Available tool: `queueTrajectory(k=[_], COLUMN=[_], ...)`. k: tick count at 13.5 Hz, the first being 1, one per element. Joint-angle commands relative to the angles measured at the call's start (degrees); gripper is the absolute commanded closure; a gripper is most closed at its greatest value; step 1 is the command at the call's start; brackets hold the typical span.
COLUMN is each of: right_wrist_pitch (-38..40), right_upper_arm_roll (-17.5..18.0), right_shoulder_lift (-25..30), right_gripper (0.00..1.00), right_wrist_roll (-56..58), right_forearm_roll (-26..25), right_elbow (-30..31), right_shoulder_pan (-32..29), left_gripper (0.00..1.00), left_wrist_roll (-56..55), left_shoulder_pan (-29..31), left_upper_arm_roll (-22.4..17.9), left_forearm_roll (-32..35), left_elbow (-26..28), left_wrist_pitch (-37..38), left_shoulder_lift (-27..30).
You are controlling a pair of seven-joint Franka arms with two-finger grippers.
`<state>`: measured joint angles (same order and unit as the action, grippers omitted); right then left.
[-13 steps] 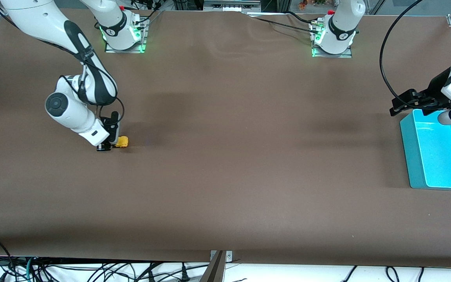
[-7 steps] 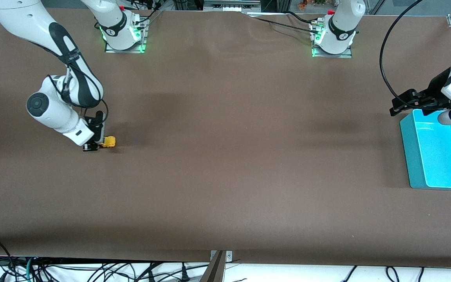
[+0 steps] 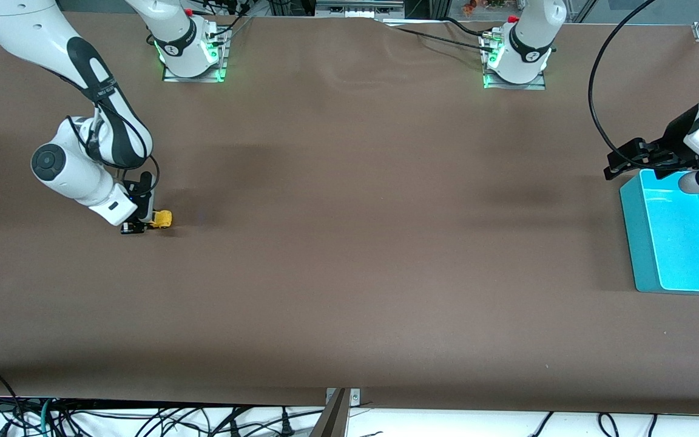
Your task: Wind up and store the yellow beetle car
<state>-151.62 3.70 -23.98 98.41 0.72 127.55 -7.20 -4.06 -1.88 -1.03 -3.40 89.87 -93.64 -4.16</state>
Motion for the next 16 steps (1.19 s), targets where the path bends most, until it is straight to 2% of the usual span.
queueTrajectory(k=[1,3,5,7,10,16], right_wrist_pitch=[1.2,8.5,20.1,28.1,33.0,40.8], right_upper_arm_roll=[2.1,4.4,5.9,5.9,5.8,5.8], right_shoulder_lift=[0.1,0.3,1.0,1.9,7.3,24.7], right_gripper=[0.00,0.00,0.00,0.00,0.00,0.00], right_wrist_roll=[0.7,-0.1,-2.3,-3.1,-7.4,-35.3], right_forearm_roll=[2.2,3.3,3.3,3.3,3.3,3.1], right_elbow=[-0.5,-6.3,-14.2,-19.1,-20.3,-20.1], right_shoulder_pan=[-1.3,-1.2,-1.2,-1.2,-1.2,-1.1], left_gripper=[0.00,0.00,0.00,0.00,0.00,0.00], left_wrist_roll=[-0.1,-0.1,-0.1,-0.1,-0.1,-0.1], left_shoulder_pan=[0.0,0.0,0.0,0.0,0.0,0.1], left_upper_arm_roll=[0.1,0.1,0.1,0.1,0.1,-0.1], left_forearm_roll=[-1.0,-1.1,-1.1,-1.1,-1.1,-1.3], left_elbow=[-1.5,-1.5,-1.5,-1.5,-1.5,-1.5], left_wrist_pitch=[1.1,1.1,1.0,1.0,1.1,1.0], left_shoulder_lift=[-0.6,-0.6,-0.6,-0.6,-0.6,-0.7])
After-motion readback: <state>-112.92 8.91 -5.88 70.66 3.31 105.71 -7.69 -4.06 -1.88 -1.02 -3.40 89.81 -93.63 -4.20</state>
